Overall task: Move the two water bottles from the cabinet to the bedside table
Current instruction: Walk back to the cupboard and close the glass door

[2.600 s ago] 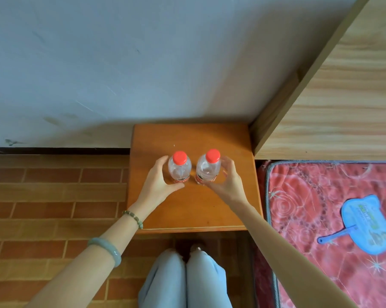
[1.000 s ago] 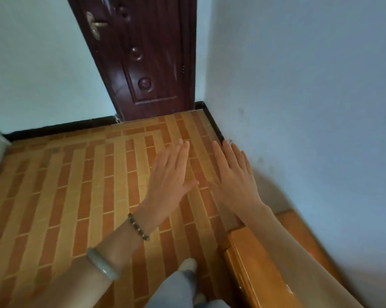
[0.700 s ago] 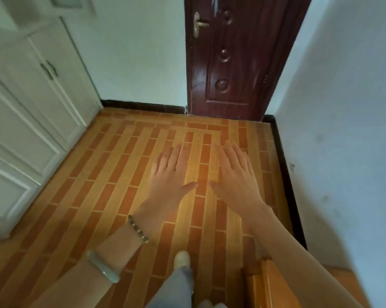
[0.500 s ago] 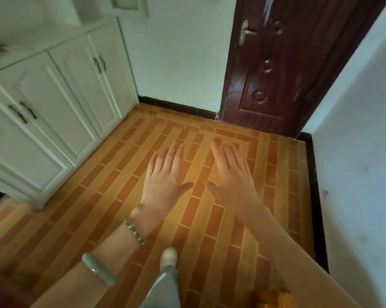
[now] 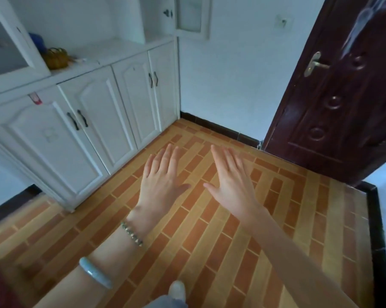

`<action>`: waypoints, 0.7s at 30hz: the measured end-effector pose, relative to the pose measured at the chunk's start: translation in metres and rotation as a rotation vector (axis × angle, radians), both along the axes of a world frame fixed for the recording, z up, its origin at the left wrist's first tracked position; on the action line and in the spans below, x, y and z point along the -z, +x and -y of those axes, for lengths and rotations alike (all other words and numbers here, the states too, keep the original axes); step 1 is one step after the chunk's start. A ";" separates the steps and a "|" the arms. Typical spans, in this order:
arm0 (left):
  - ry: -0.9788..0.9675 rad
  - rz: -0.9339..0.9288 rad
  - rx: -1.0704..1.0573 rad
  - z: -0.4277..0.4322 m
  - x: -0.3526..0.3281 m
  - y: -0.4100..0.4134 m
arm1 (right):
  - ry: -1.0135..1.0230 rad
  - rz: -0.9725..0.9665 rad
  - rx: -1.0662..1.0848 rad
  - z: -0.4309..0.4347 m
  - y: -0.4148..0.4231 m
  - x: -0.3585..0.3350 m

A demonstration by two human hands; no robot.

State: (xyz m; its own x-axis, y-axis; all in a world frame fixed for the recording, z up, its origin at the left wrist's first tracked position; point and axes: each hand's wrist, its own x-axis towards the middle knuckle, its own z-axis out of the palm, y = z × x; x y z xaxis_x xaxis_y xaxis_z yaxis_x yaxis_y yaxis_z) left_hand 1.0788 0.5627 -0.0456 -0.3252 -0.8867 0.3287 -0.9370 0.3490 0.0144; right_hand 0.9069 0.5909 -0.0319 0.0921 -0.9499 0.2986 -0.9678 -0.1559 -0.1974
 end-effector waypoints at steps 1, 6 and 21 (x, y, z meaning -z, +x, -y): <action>0.007 0.007 -0.005 0.015 0.000 0.007 | 0.001 -0.001 -0.003 0.016 0.006 -0.001; 0.020 0.013 0.001 0.083 0.000 0.026 | -0.013 0.030 -0.024 0.085 0.027 -0.008; -0.002 0.005 -0.017 0.305 0.008 -0.003 | 0.010 0.023 -0.034 0.310 0.000 -0.001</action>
